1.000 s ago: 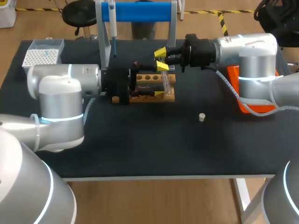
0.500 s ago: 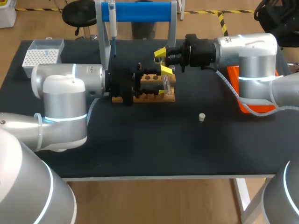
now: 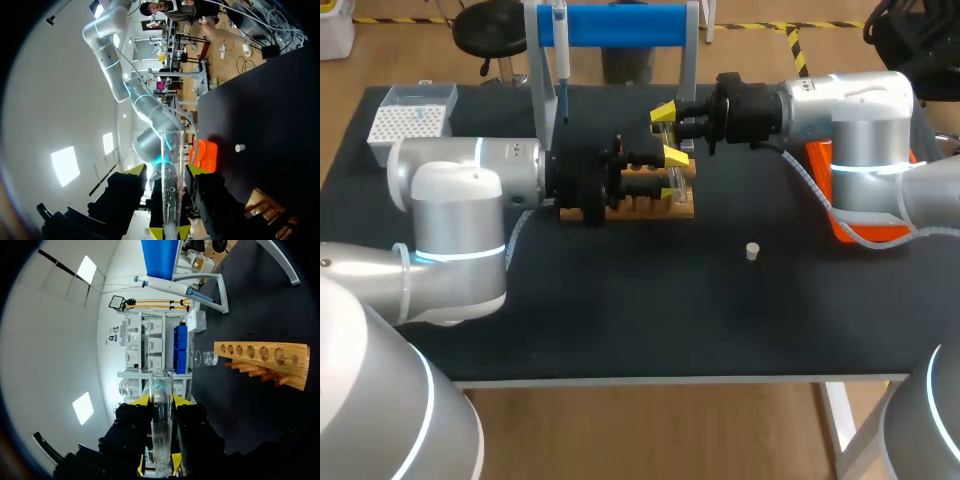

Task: Invert the test tube, pick up the pipette, mount the tip to pipette, aspirate from beaker and dispense into the tube, eject the tip, return the pipette, and cap with the stopper.

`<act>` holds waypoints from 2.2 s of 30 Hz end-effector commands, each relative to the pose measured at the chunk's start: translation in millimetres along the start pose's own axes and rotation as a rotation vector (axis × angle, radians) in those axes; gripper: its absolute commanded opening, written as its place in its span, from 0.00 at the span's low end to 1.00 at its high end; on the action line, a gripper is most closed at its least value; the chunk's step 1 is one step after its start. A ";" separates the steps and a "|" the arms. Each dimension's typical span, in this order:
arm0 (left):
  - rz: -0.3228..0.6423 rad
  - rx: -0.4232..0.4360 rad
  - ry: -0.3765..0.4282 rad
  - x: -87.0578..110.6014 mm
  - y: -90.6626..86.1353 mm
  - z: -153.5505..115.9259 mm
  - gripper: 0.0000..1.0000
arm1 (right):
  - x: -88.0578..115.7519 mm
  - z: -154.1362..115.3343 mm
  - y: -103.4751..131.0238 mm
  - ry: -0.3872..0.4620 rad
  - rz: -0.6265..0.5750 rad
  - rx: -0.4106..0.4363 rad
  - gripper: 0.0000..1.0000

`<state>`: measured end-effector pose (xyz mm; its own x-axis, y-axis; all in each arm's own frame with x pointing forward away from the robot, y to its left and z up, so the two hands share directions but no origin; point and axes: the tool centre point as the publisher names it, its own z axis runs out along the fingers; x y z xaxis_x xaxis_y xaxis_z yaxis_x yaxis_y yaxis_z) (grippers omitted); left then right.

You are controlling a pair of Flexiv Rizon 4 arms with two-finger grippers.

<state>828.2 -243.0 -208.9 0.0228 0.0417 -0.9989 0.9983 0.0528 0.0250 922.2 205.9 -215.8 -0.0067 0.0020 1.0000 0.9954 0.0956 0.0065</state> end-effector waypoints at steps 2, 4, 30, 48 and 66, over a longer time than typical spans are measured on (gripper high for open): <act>0.002 0.006 -0.002 0.6 1.1 0.8 0.48 | 1.0 -0.4 -0.5 -0.003 0.000 0.000 0.00; 0.003 0.009 -0.002 0.7 1.2 1.4 0.47 | 1.0 -0.4 -0.5 -0.003 0.000 0.000 0.00; 0.009 0.021 -0.018 1.5 -0.4 8.3 0.15 | 1.0 -0.4 -0.5 -0.003 0.000 0.000 0.00; 0.016 0.008 -0.019 3.7 0.0 -1.3 0.00 | 1.0 -0.4 -0.5 -0.003 0.000 0.000 1.00; 0.016 0.008 -0.019 3.7 0.0 -1.3 0.00 | 17.0 -49.4 -30.6 -0.172 -0.491 -0.081 1.00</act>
<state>828.6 -242.1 -212.7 0.0376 0.0249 -0.9990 0.9983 0.0431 0.0387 918.2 180.3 -211.9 -0.2188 0.0410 0.9749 0.9719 0.0981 0.2140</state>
